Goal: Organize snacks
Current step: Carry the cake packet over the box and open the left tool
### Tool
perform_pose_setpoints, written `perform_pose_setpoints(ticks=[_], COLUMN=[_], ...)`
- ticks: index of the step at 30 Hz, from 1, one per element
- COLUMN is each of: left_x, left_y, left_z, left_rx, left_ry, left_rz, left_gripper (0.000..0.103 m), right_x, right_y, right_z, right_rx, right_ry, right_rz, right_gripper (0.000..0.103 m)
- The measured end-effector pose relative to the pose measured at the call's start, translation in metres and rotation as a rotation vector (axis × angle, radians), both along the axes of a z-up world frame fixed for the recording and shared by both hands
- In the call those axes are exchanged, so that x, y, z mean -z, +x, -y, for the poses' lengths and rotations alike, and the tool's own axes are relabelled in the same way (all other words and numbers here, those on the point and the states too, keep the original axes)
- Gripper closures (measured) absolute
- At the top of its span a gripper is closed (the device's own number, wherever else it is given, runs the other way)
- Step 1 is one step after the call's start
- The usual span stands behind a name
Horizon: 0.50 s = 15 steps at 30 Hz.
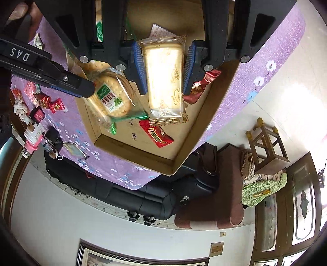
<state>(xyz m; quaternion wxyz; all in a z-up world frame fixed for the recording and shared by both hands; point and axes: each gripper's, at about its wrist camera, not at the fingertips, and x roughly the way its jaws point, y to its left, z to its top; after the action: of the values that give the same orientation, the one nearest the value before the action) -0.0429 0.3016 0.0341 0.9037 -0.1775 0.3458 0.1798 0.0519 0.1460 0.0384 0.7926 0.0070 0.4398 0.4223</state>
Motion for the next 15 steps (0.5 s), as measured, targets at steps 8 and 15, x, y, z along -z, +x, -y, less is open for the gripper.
perform_pose_setpoints(ticks=[8,15], left_x=[-0.017,-0.034], left_y=[-0.011,-0.002], left_z=[0.007,0.034], left_rx=[0.008,0.026], left_ry=[0.027,0.172], left_rz=[0.097,0.182], left_gripper=[0.021,0.021], right_x=[-0.014,-0.025], right_y=[-0.008,0.004], right_z=[0.023,0.083], right_rx=[0.003,0.08], right_ry=[0.072,0.079], right_rz=[0.042,0.034], right_gripper=[0.049,0.049])
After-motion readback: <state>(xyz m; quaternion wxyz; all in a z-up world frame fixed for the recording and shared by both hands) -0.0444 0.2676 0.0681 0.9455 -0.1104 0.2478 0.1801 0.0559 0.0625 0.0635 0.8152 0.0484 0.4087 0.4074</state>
